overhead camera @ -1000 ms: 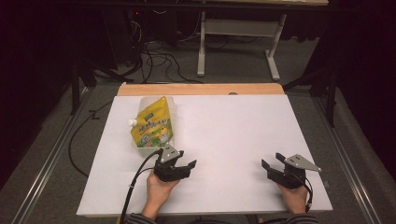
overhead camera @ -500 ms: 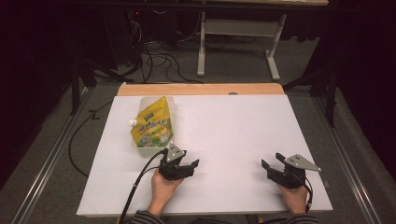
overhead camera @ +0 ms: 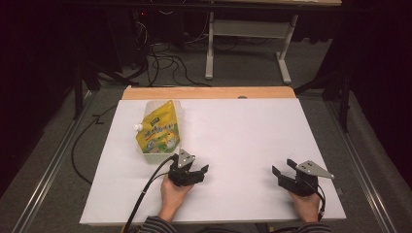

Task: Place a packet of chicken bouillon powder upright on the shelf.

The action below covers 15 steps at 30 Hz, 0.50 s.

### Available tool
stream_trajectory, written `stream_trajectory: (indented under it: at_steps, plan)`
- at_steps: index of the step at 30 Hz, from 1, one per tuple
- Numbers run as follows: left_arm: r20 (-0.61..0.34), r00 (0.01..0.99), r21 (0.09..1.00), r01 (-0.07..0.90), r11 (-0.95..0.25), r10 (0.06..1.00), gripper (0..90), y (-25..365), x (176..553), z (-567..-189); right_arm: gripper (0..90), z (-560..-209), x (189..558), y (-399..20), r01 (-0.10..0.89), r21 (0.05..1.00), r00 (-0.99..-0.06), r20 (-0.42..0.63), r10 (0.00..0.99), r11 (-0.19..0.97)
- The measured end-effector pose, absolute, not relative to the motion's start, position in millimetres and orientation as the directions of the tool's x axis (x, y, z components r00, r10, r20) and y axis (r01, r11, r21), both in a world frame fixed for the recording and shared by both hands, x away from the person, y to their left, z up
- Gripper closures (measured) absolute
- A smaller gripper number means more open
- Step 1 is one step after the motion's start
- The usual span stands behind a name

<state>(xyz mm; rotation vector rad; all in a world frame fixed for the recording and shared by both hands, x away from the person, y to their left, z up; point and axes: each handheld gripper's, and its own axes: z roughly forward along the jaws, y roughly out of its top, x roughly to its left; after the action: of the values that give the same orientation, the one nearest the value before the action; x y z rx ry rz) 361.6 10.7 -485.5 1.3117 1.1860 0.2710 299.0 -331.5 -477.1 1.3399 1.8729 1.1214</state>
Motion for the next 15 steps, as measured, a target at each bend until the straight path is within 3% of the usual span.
stream_trajectory:
  at_steps: [11,15]
  plan:
    - [-0.465,0.438,0.861,0.426,0.278,0.769,33.7,6.2,360.7,-488.6,33.3,-477.1,299.1,-331.4,0.464,0.873,-0.336,0.021,0.942,0.147]
    - [-0.405,0.455,0.885,0.412,0.216,0.793,33.4,0.9,358.2,-491.4,33.2,-477.0,298.9,-331.9,0.464,0.874,-0.336,0.023,0.941,0.144]
